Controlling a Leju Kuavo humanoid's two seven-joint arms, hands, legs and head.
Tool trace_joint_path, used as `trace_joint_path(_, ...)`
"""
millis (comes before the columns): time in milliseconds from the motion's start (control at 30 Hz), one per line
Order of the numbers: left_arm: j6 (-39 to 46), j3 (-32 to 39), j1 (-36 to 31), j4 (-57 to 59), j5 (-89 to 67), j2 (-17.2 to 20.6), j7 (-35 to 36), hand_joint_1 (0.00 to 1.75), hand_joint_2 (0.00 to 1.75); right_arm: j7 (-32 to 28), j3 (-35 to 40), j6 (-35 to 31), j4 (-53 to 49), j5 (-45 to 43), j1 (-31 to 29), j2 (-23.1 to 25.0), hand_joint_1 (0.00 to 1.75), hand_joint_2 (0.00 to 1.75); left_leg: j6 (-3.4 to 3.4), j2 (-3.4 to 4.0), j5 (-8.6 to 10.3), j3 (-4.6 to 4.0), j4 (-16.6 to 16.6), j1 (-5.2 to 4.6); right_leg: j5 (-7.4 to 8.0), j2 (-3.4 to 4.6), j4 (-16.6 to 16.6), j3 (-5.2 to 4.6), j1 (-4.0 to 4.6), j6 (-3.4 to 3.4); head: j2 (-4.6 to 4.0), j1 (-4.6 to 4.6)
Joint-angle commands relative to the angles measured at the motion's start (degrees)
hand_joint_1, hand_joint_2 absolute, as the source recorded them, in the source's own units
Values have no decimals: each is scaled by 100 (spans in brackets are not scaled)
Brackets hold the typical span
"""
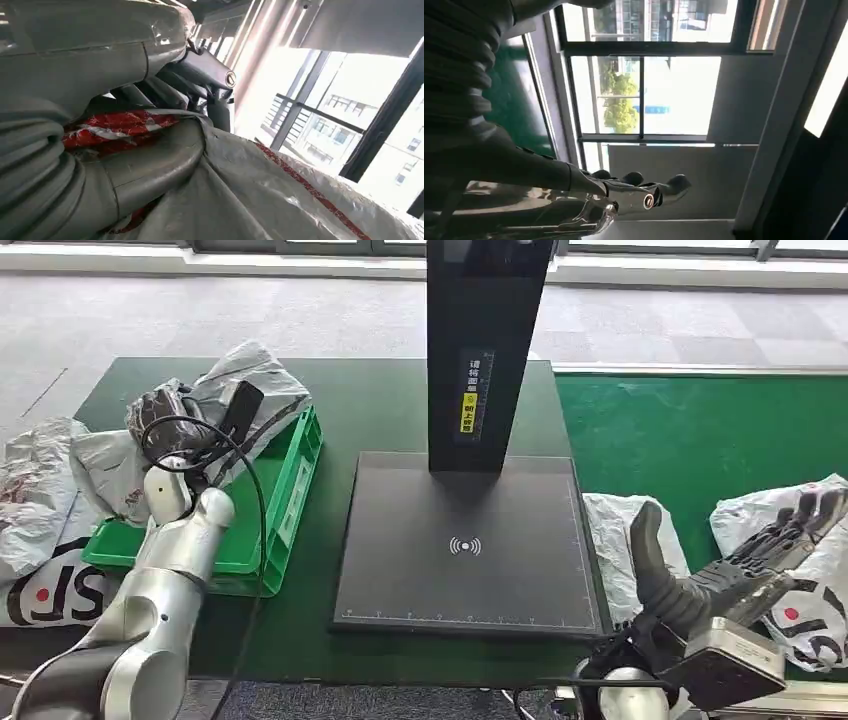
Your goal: Moved the parcel from conveyor to table for the left to box.
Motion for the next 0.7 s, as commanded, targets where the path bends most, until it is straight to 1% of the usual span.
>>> trace_joint_path(33, -4, 835, -14, 73, -140, -53, -2, 175, 175, 4, -343, 67, 46, 26, -49, 94, 0, 175, 1, 7, 0, 9, -7, 4, 4, 5, -11, 11, 5, -1, 0, 0)
trace_joint_path(167, -4, 957, 11, 39, -164, -54, -17, 175, 175, 4, -368, 113, 56, 41, -55, 115, 0, 175, 1, 2, 0, 2, -2, 2, 1, 1, -3, 3, 2, -1, 0, -2)
trace_joint_path(700, -4, 957, 11, 39, -164, -54, -17, 175, 175, 4, -368, 113, 56, 41, -55, 115, 0, 175, 1, -1, 1, 6, -6, 6, 3, -2, -11, 10, 6, -2, 0, -2)
